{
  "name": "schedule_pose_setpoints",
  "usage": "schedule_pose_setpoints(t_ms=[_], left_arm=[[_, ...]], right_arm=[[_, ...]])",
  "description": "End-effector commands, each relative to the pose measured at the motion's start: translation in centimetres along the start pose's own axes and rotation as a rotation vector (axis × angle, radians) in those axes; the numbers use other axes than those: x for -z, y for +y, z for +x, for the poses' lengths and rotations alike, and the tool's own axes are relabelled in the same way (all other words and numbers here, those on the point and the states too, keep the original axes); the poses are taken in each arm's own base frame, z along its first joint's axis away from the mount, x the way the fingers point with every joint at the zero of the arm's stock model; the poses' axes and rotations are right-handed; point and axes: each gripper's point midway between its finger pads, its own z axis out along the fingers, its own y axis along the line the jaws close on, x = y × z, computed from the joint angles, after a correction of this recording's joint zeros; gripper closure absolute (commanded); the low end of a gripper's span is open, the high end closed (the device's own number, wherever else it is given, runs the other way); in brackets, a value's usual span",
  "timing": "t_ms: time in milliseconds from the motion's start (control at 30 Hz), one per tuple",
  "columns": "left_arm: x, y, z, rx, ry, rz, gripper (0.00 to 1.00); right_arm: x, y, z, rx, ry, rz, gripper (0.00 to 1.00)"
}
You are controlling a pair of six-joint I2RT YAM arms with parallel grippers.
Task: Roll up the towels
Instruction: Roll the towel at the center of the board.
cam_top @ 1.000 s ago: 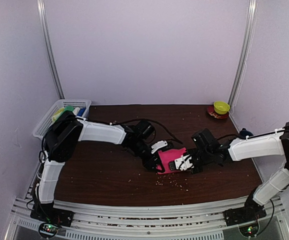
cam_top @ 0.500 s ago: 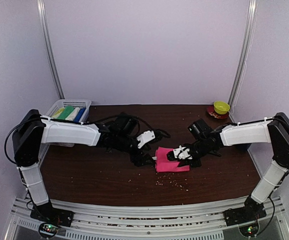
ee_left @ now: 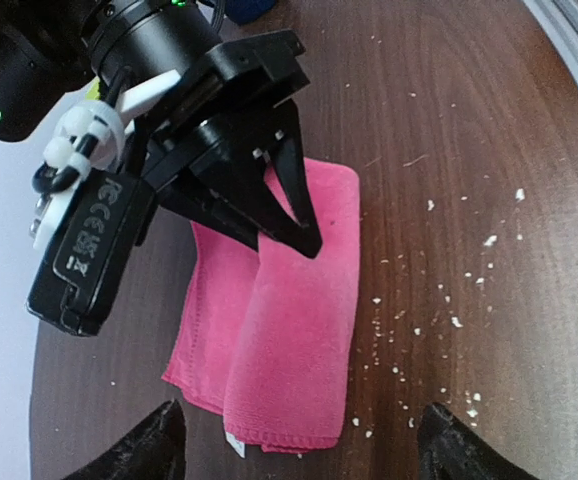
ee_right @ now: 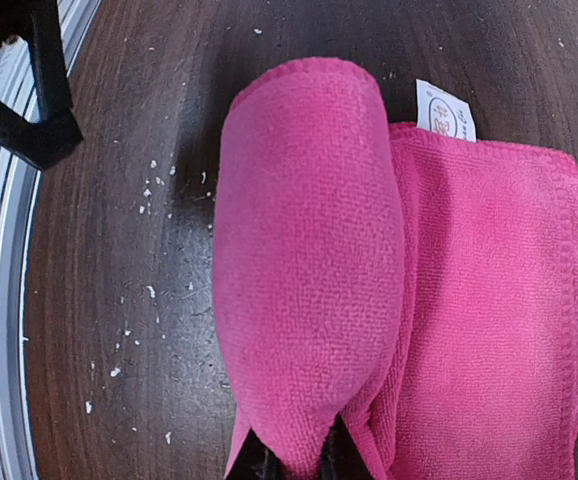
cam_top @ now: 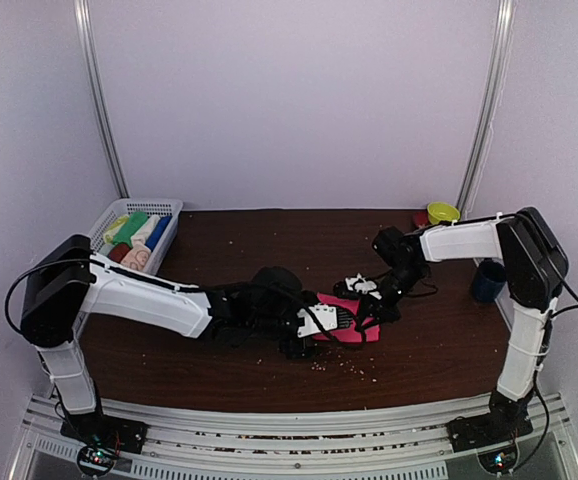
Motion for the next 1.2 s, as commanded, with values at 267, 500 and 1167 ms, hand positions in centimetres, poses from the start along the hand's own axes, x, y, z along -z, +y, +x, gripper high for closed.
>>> schedule_pose_setpoints(t_ms=[267,500,1167], left_arm=[[-4.5,-0.7,1.0,-0.203,0.105,-0.126,0.29],[-5.3,-0.2,2.0,-0.201,0.144,-0.174,0.35],[-6.7,-0.2,4.0,-0.252,0.214,-0.237,0.51]], right_arm=[[-1.1,2.1,2.8,-0.267,0.099,-0.244,0.90],[-1.0,2.2,2.3,-0.299,0.093,-0.298,0.89],[-1.3,2.8,2.5,-0.331,0.118,-0.393,0.87]])
